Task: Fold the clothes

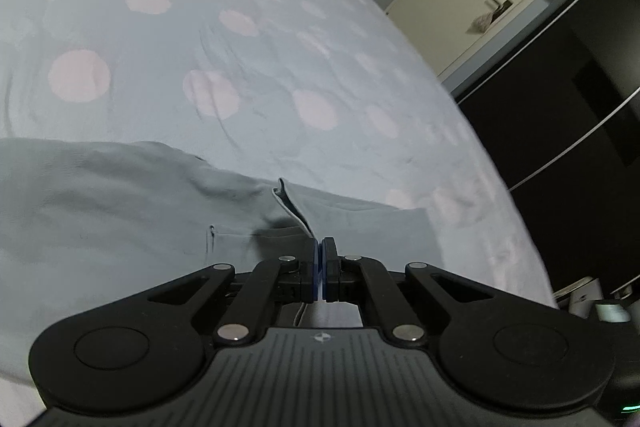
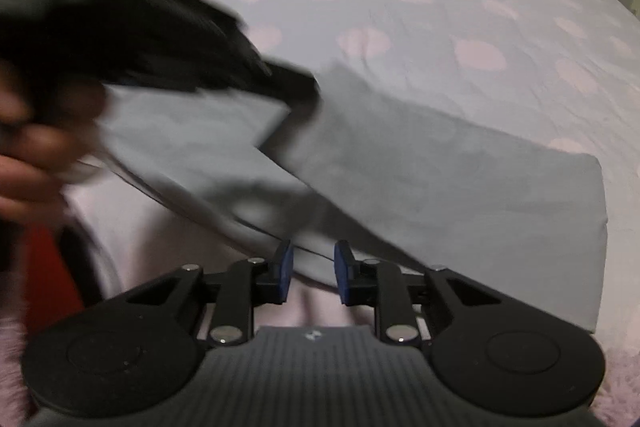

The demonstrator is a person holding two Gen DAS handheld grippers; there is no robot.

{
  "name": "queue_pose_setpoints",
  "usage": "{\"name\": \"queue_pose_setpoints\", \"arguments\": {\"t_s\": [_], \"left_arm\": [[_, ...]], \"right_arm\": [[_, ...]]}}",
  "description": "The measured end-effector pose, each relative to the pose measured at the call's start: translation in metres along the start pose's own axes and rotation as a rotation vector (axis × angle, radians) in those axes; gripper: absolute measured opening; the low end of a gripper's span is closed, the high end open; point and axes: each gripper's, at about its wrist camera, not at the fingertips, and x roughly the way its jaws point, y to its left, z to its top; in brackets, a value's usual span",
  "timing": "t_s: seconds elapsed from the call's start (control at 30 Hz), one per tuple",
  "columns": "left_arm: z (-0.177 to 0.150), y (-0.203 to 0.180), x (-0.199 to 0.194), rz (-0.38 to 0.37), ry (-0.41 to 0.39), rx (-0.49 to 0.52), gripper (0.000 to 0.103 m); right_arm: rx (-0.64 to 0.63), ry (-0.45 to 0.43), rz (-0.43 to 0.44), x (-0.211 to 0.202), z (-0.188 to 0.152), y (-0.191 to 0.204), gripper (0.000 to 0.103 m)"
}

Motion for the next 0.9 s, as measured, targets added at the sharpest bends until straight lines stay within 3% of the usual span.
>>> {"name": "queue_pose_setpoints", "arguments": {"t_s": [0.13, 0.37, 0.47, 0.53, 0.67, 0.73, 0.83, 0.9], "left_arm": [[-0.001, 0.007, -0.007, 0.029, 0.007, -0.025, 0.001], [-0.007, 0.021, 0.013, 0.149, 0.125, -0.052, 0.001], [-0.011, 0.023, 0.024, 0.210, 0.156, -0.017, 0.001], [-0.013, 0.023, 0.031, 0.227, 0.178, 0.005, 0.001], [-0.016, 0.023, 0.042, 0.258, 0.217, 0.046, 0.002], [-0.017, 0.023, 0.039, 0.261, 0.214, 0.045, 0.002], [-0.018, 0.024, 0.031, 0.274, 0.180, 0.024, 0.006], [-0.018, 0.025, 0.026, 0.280, 0.155, 0.011, 0.023]], "right_arm": [[0.156, 0.133, -0.158, 0.019, 0.008, -0.021, 0.025], [0.367, 0.176, -0.290, 0.008, 0.004, -0.064, 0.026], [0.360, 0.206, -0.286, 0.002, 0.003, -0.066, 0.029], [0.303, 0.209, -0.231, -0.009, 0.003, -0.058, 0.039], [0.283, 0.135, -0.122, -0.048, 0.005, -0.064, 0.042], [0.331, 0.065, -0.173, -0.065, 0.009, -0.084, 0.047], [0.419, -0.030, -0.262, -0.083, 0.014, -0.118, 0.046], [0.505, -0.060, -0.308, -0.082, 0.014, -0.148, 0.042]]}}
